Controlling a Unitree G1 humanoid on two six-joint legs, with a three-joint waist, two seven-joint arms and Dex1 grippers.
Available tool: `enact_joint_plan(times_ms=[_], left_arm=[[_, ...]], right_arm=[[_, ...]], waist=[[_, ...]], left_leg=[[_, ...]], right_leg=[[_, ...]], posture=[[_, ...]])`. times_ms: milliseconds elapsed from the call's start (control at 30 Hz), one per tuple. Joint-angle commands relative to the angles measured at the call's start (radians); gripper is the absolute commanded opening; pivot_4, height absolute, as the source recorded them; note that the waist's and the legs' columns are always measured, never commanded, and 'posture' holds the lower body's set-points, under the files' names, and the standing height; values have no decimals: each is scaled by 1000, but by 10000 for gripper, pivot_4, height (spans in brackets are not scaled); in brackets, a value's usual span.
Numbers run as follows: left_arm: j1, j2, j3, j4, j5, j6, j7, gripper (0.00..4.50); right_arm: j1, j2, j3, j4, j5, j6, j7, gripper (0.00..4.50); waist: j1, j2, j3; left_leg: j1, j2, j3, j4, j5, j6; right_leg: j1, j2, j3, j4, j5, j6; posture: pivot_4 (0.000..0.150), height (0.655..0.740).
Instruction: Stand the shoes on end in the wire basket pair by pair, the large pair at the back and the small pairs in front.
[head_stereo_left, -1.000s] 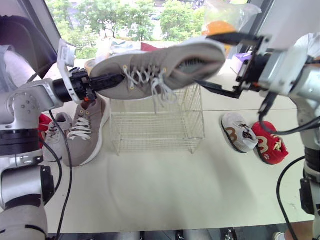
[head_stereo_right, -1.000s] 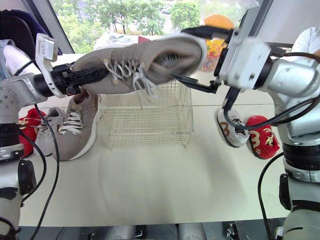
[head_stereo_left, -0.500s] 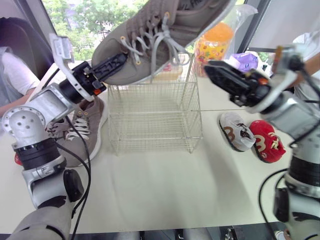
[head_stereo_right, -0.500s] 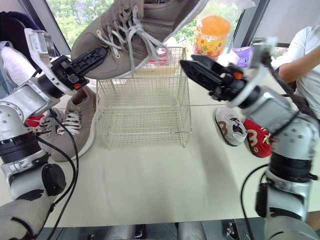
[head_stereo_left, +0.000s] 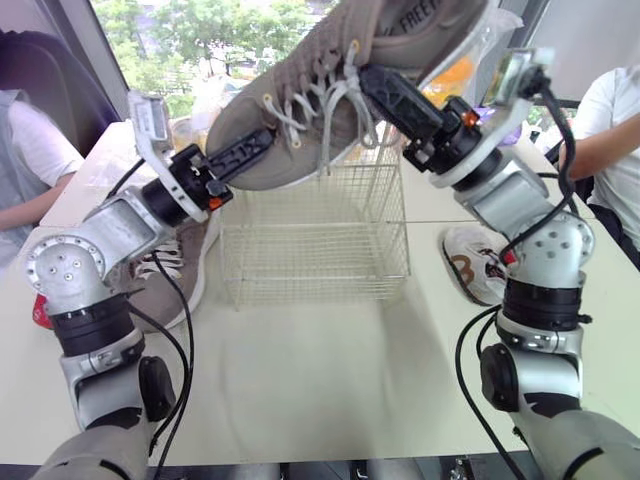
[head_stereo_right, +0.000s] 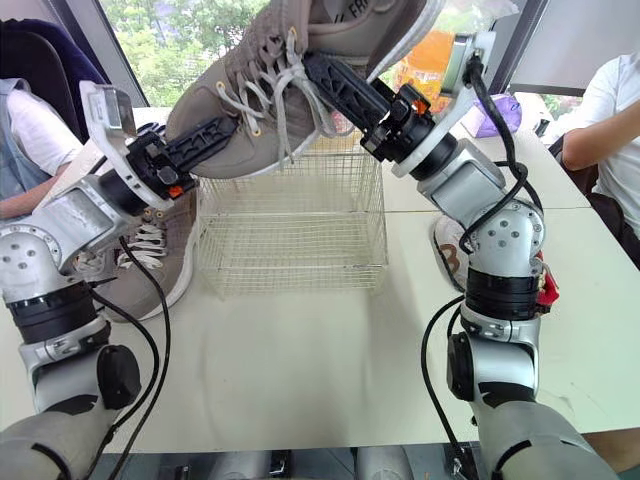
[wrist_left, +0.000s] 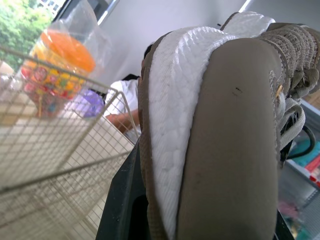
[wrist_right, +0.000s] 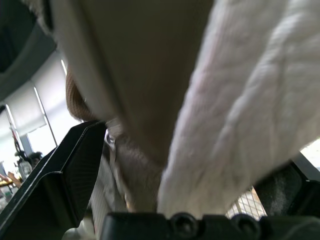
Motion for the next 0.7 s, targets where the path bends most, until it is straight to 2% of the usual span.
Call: enact_joint_plan(times_ms=[33,200,300,367,433,500,600,700], left_arm=[[6,11,-1,-44,-77,-34,29,6598],[42,24,-16,-54,-120,-52,66,6598],[64,32,-30,-65,-136,-70,78,6598],[71,36,-40,-73,-146,-83,85,6598],[76,43,-51,-79,-152,-97,90,6598],[77,50,-60,-86,-148,-108,94,6598],[86,76,-80,-102,-119,-120,89,6598],[89,116,-85,-97,-102,-131,61,21190]], right_arm=[[-57,7,-52,10,42,-14,2,44685],[-96,11,-89,48,119,9,16,44685],[-111,17,-83,47,143,26,25,36279],[-115,24,-75,42,145,33,33,27660],[-117,28,-64,39,138,37,36,21486],[-123,31,-46,33,119,40,36,18790],[-129,23,-28,28,95,45,43,18600],[-150,10,-15,36,65,47,57,18600]], waist=[[0,0,0],[0,0,0],[0,0,0],[0,0,0],[0,0,0],[0,0,0],[0,0,0],[0,0,0]], left_leg=[[0,0,0,0,0,0],[0,0,0,0,0,0],[0,0,0,0,0,0],[0,0,0,0,0,0],[0,0,0,0,0,0],[0,0,0,0,0,0],[0,0,0,0,0,0],[0,0,0,0,0,0]], right_leg=[[0,0,0,0,0,0],[0,0,0,0,0,0],[0,0,0,0,0,0],[0,0,0,0,0,0],[0,0,0,0,0,0],[0,0,0,0,0,0],[0,0,0,0,0,0],[0,0,0,-1,0,0]], posture=[[1500,7400],[1500,7400],[1500,7400],[1500,7400],[1500,7400],[1500,7400],[1500,7400],[1500,7400]])
